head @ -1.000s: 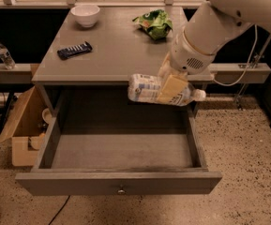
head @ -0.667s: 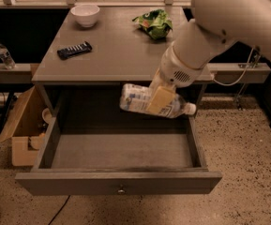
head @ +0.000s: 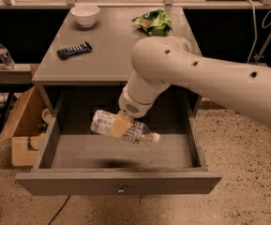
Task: Place blue plastic bottle into top drawer
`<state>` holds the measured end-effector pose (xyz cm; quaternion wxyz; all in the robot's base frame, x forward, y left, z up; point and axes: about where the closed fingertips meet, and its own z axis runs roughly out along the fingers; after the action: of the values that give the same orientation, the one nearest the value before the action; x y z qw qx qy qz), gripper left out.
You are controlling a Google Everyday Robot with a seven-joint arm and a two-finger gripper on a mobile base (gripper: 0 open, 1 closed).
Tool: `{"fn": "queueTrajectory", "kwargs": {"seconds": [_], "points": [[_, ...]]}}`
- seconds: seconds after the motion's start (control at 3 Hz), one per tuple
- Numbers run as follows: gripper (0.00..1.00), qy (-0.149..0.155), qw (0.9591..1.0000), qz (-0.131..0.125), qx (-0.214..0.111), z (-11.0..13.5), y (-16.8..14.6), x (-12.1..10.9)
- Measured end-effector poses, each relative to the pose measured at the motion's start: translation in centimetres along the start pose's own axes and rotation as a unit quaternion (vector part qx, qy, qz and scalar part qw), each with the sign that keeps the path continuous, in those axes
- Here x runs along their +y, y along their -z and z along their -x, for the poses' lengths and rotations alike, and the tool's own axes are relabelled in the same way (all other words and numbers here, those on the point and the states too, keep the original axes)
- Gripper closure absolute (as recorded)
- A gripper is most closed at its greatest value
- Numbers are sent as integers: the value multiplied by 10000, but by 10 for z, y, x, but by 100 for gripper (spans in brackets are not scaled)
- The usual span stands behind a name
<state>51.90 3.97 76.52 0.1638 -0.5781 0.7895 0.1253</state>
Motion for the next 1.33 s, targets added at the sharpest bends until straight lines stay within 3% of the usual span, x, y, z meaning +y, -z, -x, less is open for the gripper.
{"fn": "queueTrajectory", "kwargs": {"seconds": [0.33, 1.33], "points": [[100, -348, 9993, -74, 81, 14, -42, -1], [34, -926, 9955, 86, -199, 24, -123, -7]]}}
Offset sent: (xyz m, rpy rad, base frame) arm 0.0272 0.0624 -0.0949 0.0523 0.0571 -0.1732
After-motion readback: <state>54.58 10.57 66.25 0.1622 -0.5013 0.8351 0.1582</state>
